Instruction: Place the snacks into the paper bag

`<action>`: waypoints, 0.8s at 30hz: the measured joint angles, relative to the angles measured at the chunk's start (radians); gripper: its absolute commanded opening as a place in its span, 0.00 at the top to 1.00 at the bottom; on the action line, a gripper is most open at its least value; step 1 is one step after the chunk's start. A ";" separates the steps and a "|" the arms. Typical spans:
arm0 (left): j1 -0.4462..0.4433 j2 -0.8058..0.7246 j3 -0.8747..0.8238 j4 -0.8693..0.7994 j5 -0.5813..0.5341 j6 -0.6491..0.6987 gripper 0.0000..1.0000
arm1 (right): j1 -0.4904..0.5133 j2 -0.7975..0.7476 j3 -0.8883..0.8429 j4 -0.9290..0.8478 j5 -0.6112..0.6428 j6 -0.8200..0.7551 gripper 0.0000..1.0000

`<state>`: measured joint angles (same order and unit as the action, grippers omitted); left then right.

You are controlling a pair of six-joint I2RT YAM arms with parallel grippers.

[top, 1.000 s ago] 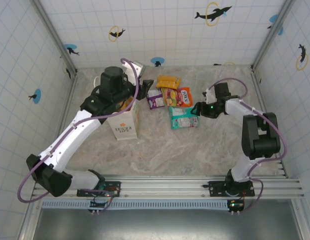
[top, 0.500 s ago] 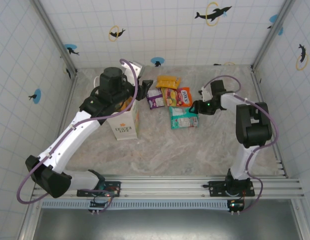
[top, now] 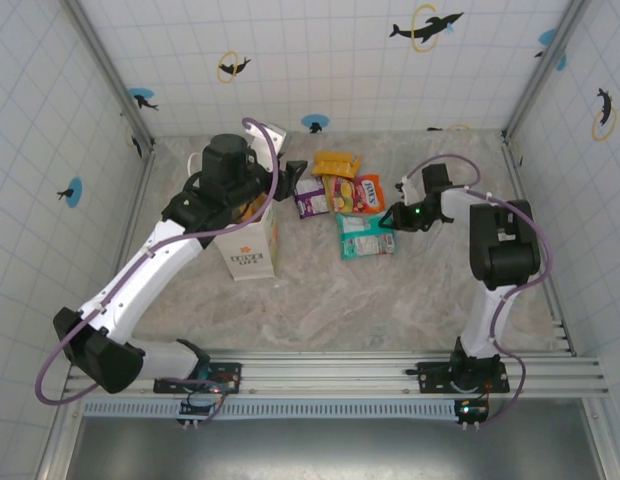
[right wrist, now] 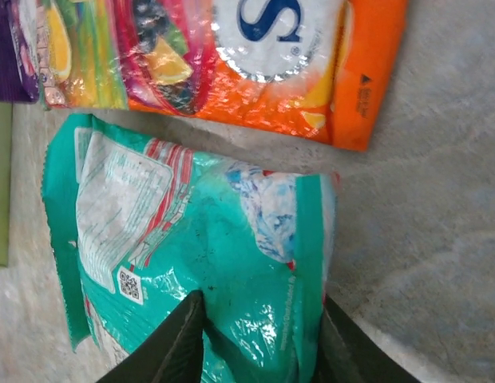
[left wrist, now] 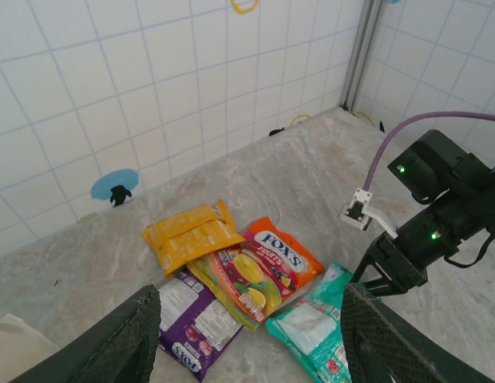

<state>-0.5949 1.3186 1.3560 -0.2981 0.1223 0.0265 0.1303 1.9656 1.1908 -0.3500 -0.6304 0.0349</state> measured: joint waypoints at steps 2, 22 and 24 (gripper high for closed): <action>0.000 0.003 0.000 0.000 0.000 0.000 0.39 | -0.006 -0.009 -0.020 0.017 -0.012 0.004 0.81; 0.000 -0.023 -0.014 -0.006 0.171 0.036 0.39 | 0.066 -0.490 -0.223 0.087 0.080 -0.017 1.00; -0.002 -0.023 -0.015 -0.021 0.210 0.057 0.38 | 0.082 -0.554 -0.233 0.095 0.103 -0.047 1.00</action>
<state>-0.5964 1.2961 1.3411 -0.3191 0.3325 0.0834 0.2127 1.4113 0.9581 -0.2554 -0.5278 -0.0120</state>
